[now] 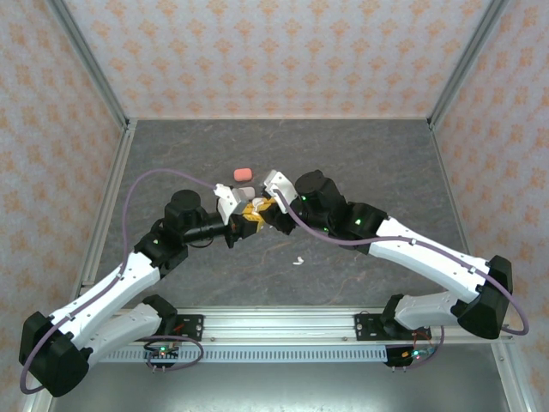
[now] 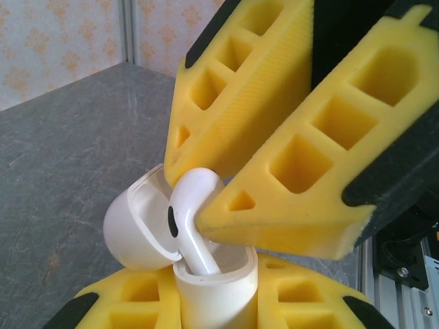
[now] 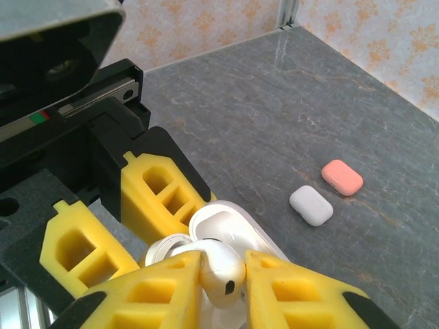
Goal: Insert wireless bluetooth earbuds into charging case
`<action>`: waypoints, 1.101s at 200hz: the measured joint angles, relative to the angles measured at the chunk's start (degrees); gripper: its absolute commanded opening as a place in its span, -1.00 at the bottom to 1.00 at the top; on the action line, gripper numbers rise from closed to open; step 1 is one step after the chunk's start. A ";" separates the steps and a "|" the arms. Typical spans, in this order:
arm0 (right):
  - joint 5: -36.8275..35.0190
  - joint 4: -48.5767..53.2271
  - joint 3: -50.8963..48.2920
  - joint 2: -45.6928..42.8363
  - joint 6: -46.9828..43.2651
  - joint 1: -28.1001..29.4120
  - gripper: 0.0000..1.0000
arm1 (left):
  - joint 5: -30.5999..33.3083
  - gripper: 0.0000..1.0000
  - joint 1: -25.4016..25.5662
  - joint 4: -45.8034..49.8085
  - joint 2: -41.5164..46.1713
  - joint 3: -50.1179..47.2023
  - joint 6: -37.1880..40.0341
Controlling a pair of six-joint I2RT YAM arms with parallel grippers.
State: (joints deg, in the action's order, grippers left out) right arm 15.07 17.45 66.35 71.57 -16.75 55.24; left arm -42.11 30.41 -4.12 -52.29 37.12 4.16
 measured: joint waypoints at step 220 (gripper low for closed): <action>20.15 1.70 7.56 -6.03 20.61 -14.16 0.24 | 4.94 -1.00 0.35 -14.10 2.51 -2.47 0.44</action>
State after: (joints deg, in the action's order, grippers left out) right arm 35.22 19.16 73.91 65.54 3.86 41.08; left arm -37.17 30.76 -18.22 -49.78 34.65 4.60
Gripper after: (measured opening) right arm 0.610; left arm 0.206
